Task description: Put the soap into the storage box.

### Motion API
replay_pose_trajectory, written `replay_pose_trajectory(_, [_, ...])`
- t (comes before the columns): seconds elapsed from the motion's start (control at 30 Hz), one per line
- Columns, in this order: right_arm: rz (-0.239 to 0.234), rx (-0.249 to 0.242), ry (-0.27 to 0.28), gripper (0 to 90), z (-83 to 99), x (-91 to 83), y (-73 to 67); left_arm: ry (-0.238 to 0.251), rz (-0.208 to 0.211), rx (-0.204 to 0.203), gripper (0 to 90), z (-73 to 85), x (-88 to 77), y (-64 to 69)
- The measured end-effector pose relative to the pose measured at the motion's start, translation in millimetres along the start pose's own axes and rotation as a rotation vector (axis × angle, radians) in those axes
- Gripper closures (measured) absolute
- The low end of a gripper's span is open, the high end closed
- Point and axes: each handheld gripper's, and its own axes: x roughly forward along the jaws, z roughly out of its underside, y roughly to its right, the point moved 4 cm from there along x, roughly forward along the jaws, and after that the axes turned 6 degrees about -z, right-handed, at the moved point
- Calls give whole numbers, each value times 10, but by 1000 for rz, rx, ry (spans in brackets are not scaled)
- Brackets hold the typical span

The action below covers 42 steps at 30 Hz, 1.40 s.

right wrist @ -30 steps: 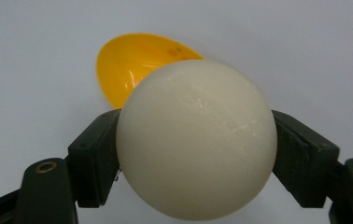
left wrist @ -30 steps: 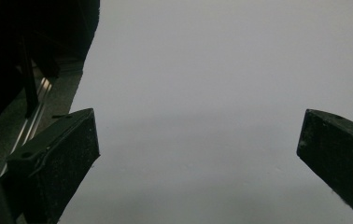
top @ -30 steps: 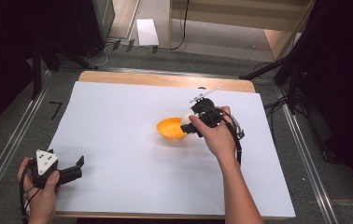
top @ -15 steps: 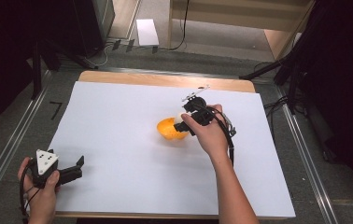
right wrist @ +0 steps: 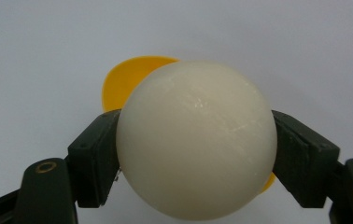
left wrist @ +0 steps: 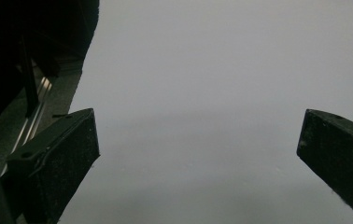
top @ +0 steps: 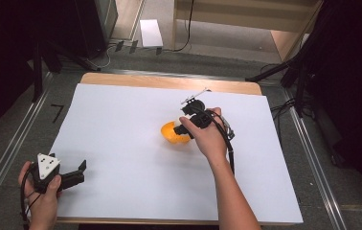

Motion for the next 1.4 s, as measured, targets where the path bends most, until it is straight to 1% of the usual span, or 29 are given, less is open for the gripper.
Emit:
replay_pose_trajectory(0.03, [-2, -5, -7, 247, -7, 38, -3, 0, 0, 0, 0, 0, 0, 0])
replay_pose_trajectory(0.1, [-3, -4, -9, 248, -9, 50, -7, 0, 0, 0, 0, 0, 1, 0])
replay_pose_trajectory(0.2, [-2, 9, -12, 247, -14, 99, -11, 0, 0, 0, 0, 0, 1, 1])
replay_pose_trajectory(0.3, [1, 46, -4, 247, -11, 138, 5, -3, 2, 3, 0, 0, 0, 0])
replay_pose_trajectory(0.4, [12, 85, -10, 247, 3, 193, 24, -3, 0, 3, 0, 0, 0, 0])
replay_pose_trajectory(0.6, [29, 99, -13, 247, 5, 238, 35, -4, -1, 4, 0, 0, 2, 0])
replay_pose_trajectory(0.67, [32, 110, -10, 247, 2, 252, 32, -4, -2, 4, 0, 0, 3, 1])
replay_pose_trajectory(0.8, [33, 138, -22, 247, 12, 286, 35, -4, -2, 2, 0, 0, 3, 1])
replay_pose_trajectory(0.97, [33, 135, -34, 247, 24, 325, 43, -5, -2, 3, 0, 0, 3, 0])
replay_pose_trajectory(1.1, [32, 144, -51, 246, 33, 346, 36, -4, -2, 3, 0, 0, 3, 1])
replay_pose_trajectory(1.2, [27, 157, -44, 240, 38, 357, 41, -5, -1, 2, 0, 0, 3, 0])
replay_pose_trajectory(1.27, [4, 176, -22, 227, 25, 327, 37, -4, -2, 2, 0, 0, 4, 0])
replay_pose_trajectory(1.4, [2, 168, -11, 200, 3, 265, 23, -8, -2, 3, 0, 0, 2, 0])
